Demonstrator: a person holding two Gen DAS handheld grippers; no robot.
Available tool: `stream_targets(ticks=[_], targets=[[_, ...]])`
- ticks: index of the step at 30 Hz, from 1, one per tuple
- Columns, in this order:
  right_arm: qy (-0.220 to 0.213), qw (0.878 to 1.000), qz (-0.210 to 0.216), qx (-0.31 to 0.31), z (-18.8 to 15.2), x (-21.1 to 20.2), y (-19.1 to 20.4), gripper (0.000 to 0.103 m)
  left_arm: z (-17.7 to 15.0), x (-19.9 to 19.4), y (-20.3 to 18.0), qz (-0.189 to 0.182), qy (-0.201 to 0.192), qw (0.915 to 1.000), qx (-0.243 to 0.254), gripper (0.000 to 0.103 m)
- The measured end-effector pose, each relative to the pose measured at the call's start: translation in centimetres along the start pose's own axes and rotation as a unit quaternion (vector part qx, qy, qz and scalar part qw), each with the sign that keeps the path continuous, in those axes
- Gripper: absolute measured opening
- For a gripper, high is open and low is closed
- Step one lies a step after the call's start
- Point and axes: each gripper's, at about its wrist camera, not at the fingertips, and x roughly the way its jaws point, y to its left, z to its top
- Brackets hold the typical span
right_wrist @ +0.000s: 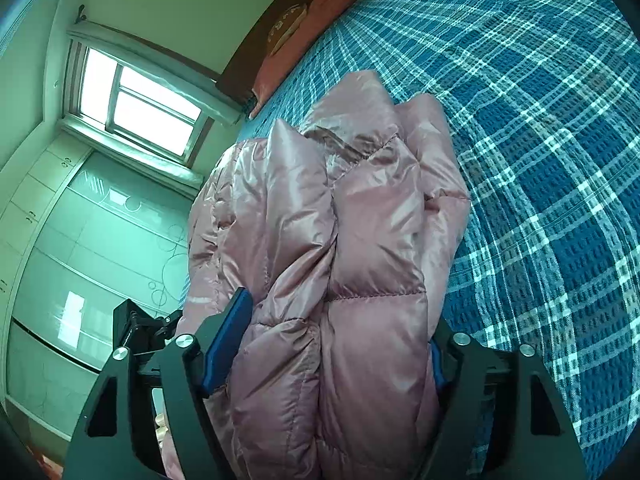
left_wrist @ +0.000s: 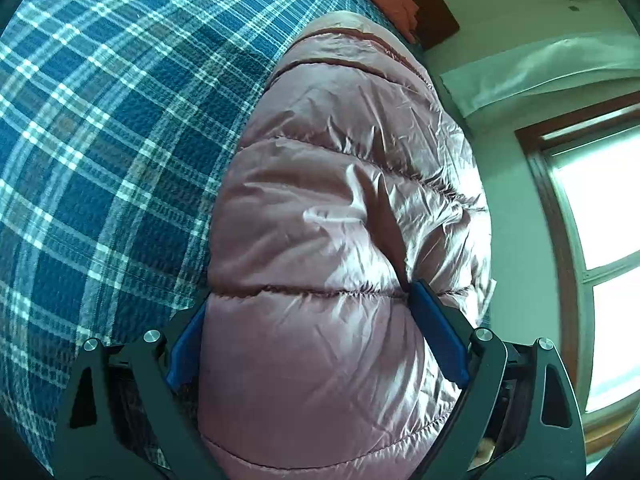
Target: Fold large clothes
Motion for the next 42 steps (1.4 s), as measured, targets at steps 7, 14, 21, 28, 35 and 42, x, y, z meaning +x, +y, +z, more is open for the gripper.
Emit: stream_targets(ticks=[7,14,21,28,35,42], targets=[[-0.031,0.999,-0.004,0.022,0.9,0.2,-1.4,0.071,0.6,0.2,0.7,-0.02,0.007,0.9997,-0.013,0.091],[0.001,1.0,0.01,0.004,0.9,0.5,-1.2,0.07,0.4,0.3,0.3,-0.031,0.017,0.9992,0.019,0.09],[0.003,0.999,0.037,0.017,0.0,1.9,-1.4,0.045,0.2,1.3,-1.2,-0.036,0.026,0.9981,0.044,0.068],[-0.019,0.998,0.051,0.018,-1.4,1.6,0.0,0.035,-0.2,-0.3,-2.8,-0.042,0.01,0.9956,0.084,0.048],[-0.031,0.994,0.101,0.003,-0.6,4.2,3.9,0.033,2.5,-5.5,-3.5,-0.054,-0.036,0.9902,0.123,0.044],[-0.005,0.991,0.134,0.006,2.1,12.2,7.9,0.033,10.1,-8.9,0.0,-0.028,-0.072,0.9889,0.127,0.044]])
